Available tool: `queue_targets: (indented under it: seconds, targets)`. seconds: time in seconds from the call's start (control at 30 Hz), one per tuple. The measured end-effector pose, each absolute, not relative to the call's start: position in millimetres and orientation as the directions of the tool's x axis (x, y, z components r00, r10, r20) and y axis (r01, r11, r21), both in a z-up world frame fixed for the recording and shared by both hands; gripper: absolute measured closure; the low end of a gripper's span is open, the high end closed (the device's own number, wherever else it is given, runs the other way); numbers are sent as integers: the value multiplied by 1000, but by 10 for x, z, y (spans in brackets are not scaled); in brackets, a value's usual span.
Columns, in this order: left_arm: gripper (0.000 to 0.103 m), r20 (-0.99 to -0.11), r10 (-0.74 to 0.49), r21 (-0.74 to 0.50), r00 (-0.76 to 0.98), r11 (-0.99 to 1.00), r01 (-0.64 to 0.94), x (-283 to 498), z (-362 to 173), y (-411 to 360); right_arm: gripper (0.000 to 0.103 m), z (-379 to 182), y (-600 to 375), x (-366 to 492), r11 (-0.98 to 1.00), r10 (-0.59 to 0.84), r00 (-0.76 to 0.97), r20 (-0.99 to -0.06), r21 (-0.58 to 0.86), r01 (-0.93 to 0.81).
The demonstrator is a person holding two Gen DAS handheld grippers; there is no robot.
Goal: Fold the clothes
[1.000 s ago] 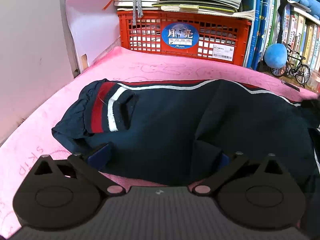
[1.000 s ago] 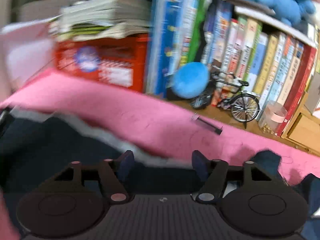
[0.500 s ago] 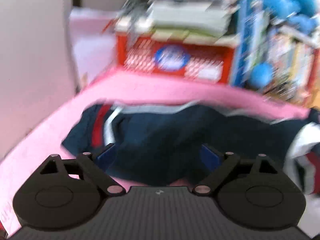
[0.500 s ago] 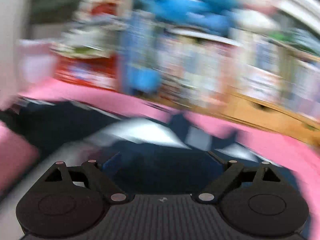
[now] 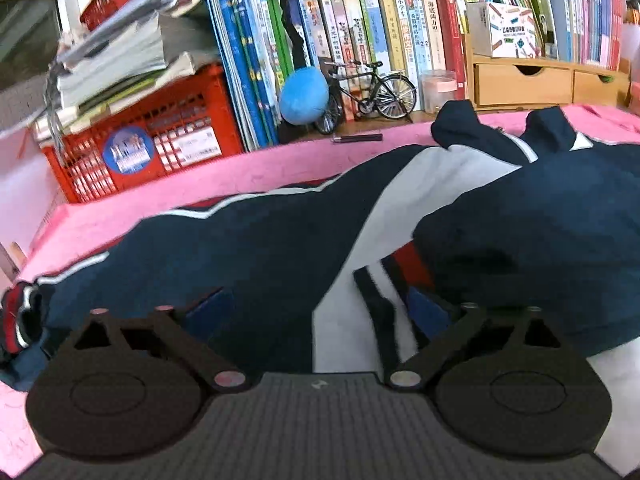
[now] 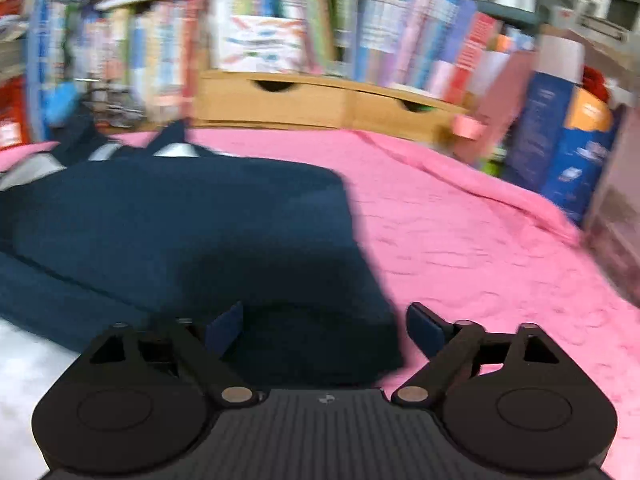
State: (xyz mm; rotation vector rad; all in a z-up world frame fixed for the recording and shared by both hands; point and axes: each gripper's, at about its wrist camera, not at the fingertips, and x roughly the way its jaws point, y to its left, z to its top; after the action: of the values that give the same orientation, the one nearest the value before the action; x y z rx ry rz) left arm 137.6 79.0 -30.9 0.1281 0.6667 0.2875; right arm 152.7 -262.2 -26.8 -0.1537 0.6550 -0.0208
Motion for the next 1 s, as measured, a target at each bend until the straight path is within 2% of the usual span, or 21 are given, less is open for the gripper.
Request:
queue_targets:
  seconds: [0.07,0.17,0.23,0.33,0.43,0.47,0.5,0.6,0.67,0.77,0.87,0.93,0.97,1.0]
  targets:
    - [2,-572,307,226,761,950,-214,1355,-330,777,11,-241,-2770,1577,989,-124,776,-618,-137,49]
    - [2,-564,317,242,763,946,-215,1345,-322,750,17,-55,-2580,1543,977,-139,817,-560,-212,21]
    - [2,-570,307,224,762,951,-215,1350,-318,774,17,89,-2304,1577,983,38,830,-556,-131,-132]
    - [1,-594,266,154,759,964,-217,1368,-320,873,24,257,-1772,1704,934,291,788,-543,-18,-357]
    - [0,-620,217,70,754,973,-221,1373,-333,997,53,164,-983,2038,858,421,689,-590,11,-514]
    - [0,-626,201,45,753,974,-222,1373,-338,1036,71,76,-732,2157,840,422,659,-622,-5,-543]
    - [0,-630,189,26,753,975,-222,1371,-344,1064,81,-39,-500,2292,836,403,640,-655,-21,-548]
    - [0,-639,161,-20,752,974,-226,1369,-358,1137,83,-338,-28,2636,843,354,622,-699,-50,-536]
    - [0,-641,150,-38,753,973,-226,1364,-363,1162,83,-376,86,2819,849,343,649,-679,-71,-524]
    - [0,-641,141,-45,755,974,-221,1355,-363,1168,75,-335,154,3091,870,329,641,-693,-41,-491]
    - [1,-631,114,-89,767,972,-218,1319,-354,1228,74,-173,169,3143,893,309,639,-705,-17,-450]
    - [3,-595,90,-169,798,958,-234,1224,-317,1356,72,-29,115,2981,896,335,645,-687,22,-443]
    - [8,-562,112,-204,819,941,-269,1117,-265,1459,70,26,117,2846,886,360,644,-675,32,-462]
    - [8,-529,137,-241,837,922,-303,1002,-213,1566,68,81,119,2709,875,385,643,-662,41,-482]
